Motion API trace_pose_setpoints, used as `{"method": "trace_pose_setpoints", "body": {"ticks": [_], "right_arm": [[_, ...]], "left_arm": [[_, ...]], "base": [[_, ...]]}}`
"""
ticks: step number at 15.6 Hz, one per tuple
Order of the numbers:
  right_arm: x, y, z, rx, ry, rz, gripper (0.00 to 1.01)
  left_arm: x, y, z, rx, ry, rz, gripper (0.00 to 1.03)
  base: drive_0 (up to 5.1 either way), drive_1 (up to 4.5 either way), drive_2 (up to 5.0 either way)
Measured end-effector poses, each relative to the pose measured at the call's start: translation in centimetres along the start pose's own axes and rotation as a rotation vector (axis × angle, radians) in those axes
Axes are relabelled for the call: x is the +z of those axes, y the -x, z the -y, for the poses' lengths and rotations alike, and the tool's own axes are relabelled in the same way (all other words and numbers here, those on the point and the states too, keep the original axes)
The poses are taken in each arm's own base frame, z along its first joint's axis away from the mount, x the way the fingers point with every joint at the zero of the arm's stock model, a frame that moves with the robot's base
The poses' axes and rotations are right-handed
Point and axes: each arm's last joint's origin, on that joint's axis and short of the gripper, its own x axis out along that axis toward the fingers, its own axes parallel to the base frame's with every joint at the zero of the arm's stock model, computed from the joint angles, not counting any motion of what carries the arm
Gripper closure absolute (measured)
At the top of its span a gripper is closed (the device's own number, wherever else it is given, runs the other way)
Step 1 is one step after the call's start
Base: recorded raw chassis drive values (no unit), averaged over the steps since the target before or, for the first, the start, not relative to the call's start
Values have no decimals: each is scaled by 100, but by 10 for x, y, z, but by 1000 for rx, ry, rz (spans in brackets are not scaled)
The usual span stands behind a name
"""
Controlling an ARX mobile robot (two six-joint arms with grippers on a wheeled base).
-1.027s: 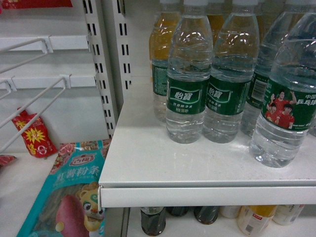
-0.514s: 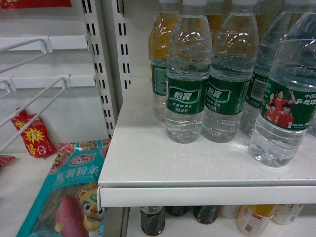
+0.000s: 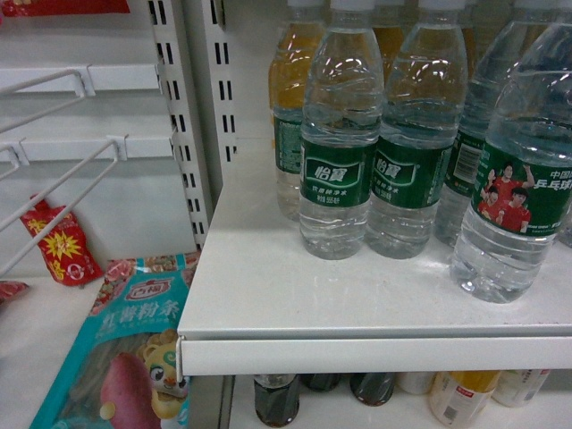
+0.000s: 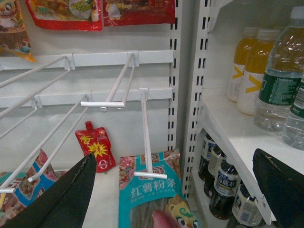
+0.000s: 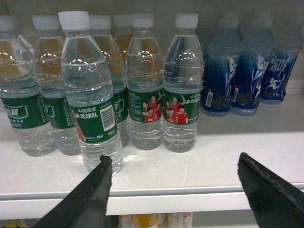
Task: Move water from second to third shelf
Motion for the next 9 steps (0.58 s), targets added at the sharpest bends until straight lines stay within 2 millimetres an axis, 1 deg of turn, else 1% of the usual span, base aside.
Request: {"method": "trace_pose_setpoints", "body": {"ticks": [2, 3, 9], "right_arm": [[0, 0, 0, 0, 0, 0, 2], [0, 0, 0, 0, 0, 0, 4], [0, 0, 0, 0, 0, 0, 3]], "left_arm": [[0, 0, 0, 0, 0, 0, 5], [0, 0, 0, 0, 0, 0, 5], [0, 0, 0, 0, 0, 0, 5]], "base": [[0, 0, 0], [0, 0, 0], [0, 0, 0]]}}
